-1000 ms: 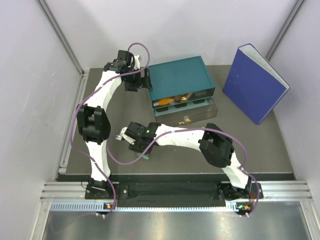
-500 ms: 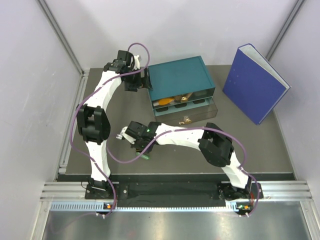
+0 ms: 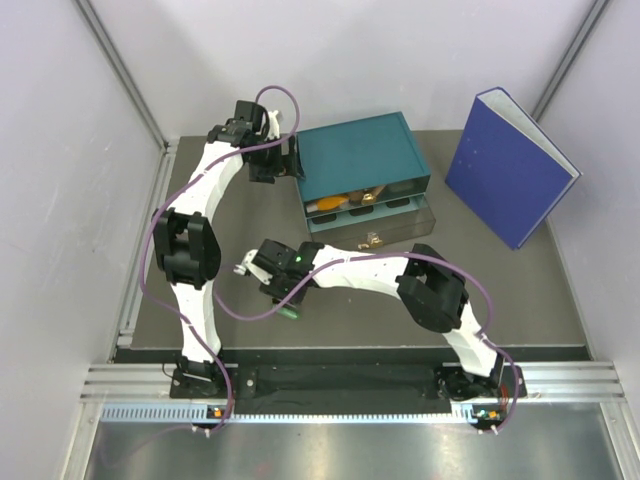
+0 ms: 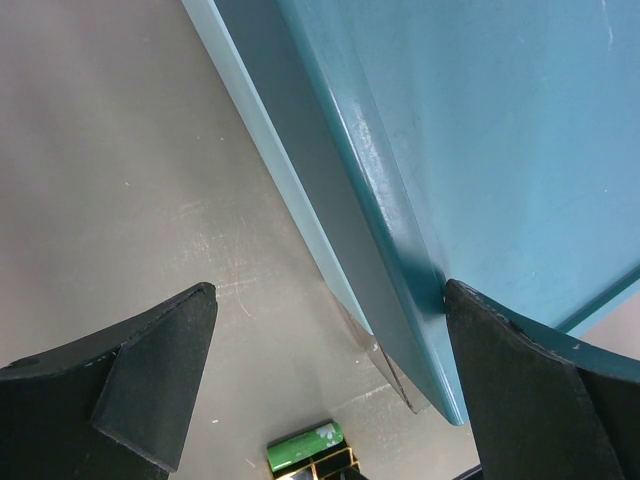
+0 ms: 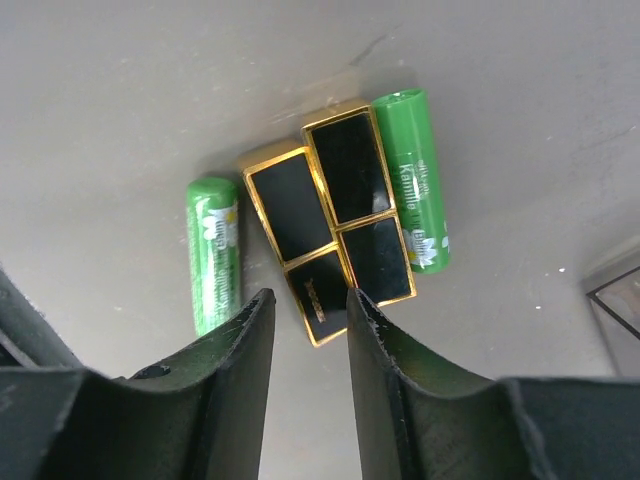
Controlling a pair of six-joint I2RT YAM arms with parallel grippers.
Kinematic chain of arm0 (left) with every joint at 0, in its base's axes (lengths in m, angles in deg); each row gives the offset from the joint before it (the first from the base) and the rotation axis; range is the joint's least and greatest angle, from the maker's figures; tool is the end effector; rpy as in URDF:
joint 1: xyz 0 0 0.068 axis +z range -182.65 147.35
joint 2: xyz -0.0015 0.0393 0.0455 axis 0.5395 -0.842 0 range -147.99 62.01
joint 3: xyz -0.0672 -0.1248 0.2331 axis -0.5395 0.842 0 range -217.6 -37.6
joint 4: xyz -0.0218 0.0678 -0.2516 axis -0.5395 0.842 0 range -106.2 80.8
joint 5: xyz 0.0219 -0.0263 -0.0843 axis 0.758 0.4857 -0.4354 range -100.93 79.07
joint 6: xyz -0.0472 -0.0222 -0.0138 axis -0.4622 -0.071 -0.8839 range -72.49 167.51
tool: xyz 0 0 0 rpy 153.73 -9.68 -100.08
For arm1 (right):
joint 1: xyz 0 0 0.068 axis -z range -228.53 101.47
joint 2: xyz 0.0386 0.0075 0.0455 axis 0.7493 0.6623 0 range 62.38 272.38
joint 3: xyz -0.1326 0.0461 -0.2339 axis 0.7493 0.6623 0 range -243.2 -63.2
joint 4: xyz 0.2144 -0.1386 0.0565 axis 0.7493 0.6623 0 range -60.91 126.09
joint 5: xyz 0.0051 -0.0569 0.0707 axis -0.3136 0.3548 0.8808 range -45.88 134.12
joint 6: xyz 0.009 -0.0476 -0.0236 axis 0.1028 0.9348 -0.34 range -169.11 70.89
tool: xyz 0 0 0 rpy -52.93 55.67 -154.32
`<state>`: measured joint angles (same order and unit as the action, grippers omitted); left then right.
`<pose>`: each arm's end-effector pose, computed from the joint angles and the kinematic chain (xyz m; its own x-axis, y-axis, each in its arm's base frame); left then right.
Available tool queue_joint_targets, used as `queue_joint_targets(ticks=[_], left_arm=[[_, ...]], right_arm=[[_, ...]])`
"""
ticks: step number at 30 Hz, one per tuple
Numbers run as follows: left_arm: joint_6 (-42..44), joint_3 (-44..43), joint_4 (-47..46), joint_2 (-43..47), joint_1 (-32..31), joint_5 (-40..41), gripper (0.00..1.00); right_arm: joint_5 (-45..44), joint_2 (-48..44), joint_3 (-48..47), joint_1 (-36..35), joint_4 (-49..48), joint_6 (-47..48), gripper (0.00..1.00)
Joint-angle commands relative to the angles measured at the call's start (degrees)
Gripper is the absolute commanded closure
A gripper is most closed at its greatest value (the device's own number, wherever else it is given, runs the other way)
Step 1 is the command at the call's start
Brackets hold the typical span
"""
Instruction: Organize the makeup
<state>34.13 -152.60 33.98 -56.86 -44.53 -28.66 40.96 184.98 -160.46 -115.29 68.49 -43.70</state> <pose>0.4472 -0.1052 0.3006 -0.8566 -0.0452 -0.5141 0.1776 0.9095 -0.3758 0.1817 0.4182 0.1862 -0.2697 -0.8665 -0.4200 -0.9378 0.3354 -0.0898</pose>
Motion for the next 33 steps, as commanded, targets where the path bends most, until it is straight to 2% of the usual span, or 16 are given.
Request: queue_joint_targets(ticks=[1,11,15,20,22,23,26,33], left_arm=[[3.2,0.7,5.7,2.2,2.1,4.6,0.01],[3.2,0.6,5.7,1.9,2.1,4.5,0.01],[3.2,0.6,5.7,1.8,2.1,4.4,0.01],[3.2,0.5,5.8,1.8,2.1,4.5,0.01],[3.2,0.4,5.7,1.7,2.1,4.4,0.01],[3.1,0.4,5.6,1.7,2.1,4.4,0.01],[3.1,0.1,5.7,1.7,2.1,4.4,0.01],[2.9,0.1,5.6,1.4,2.1,4.1,0.01]], right_arm=[[0.9,1.1,1.8,0.9,-0.2,-0.3,0.65],[0.4,2.0,2.8,1.6,-0.2,-0.2,0.65],[-0.4,3.1,2.7,1.6,0.9,-0.1,0.57],[-0.4,3.5,2.9,1.5,1.1,0.0,0.56],[-1.0,3.3,3.0,1.6,1.0,-0.1,0.62],[-1.1,3.3,3.0,1.6,0.9,-0.2,0.77],[-1.8,2.6,3.7,1.7,0.4,-0.5,0.97],[-3.0,-2.6,7.1,1.7,-1.0,-0.5,1.0]])
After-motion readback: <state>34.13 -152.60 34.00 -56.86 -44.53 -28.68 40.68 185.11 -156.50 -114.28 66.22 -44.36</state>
